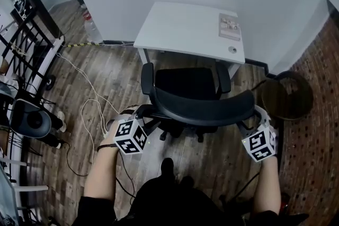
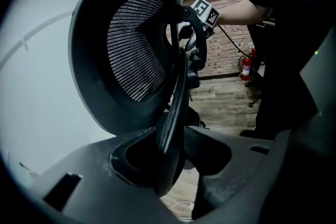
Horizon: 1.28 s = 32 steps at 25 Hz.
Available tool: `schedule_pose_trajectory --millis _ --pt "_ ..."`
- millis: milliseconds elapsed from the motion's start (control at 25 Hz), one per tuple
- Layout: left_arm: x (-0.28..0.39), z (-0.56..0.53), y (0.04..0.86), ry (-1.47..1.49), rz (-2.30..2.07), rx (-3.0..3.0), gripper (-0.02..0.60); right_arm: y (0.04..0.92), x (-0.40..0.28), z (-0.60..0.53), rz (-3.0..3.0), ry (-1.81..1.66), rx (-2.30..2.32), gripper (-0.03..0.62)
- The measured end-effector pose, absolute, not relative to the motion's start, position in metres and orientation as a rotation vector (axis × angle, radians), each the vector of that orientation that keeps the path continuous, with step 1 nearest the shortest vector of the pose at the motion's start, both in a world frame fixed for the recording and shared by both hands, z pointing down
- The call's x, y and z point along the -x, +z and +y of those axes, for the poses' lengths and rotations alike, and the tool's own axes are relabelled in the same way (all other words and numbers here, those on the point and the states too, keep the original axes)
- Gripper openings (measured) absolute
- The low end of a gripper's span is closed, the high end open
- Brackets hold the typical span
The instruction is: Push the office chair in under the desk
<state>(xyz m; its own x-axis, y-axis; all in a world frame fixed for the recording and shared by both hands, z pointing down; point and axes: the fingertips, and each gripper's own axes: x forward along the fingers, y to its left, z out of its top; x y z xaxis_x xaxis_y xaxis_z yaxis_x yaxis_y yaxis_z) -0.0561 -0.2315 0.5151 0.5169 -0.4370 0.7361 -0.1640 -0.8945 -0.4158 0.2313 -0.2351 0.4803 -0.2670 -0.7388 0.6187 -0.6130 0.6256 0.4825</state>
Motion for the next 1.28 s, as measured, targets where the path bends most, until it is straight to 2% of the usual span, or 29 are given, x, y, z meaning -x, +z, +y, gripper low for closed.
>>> schedule_pose_trajectory --millis 80,160,360,920,1080,1280 --pt "0.066 -0.242 0.515 -1.322 0.491 2.467 0.169 0.484 -0.215 -0.239 -1.999 -0.163 -0.935 0.228" --pt "0.076 -0.251 0.516 -1.329 0.48 2.465 0.17 0.489 -0.2 -0.239 -2.036 -0.126 -0.866 0.131" --pt "0.099 -0.278 0.518 -1.363 0.485 2.436 0.18 0.488 -0.177 -0.243 -2.124 -0.039 -0.882 0.108" --pt "0.151 -0.322 0.523 -1.383 0.535 2.357 0.204 0.498 -0.112 -0.239 -2.056 -0.161 -0.926 0.143" --pt "0.158 -0.326 0.521 -1.387 0.527 2.358 0.206 0.497 -0.105 -0.241 -2.093 -0.145 -0.899 0.145" --pt "0.149 -0.328 0.521 -1.395 0.524 2.371 0.206 0.496 -0.119 -0.254 -2.127 -0.098 -0.911 0.189"
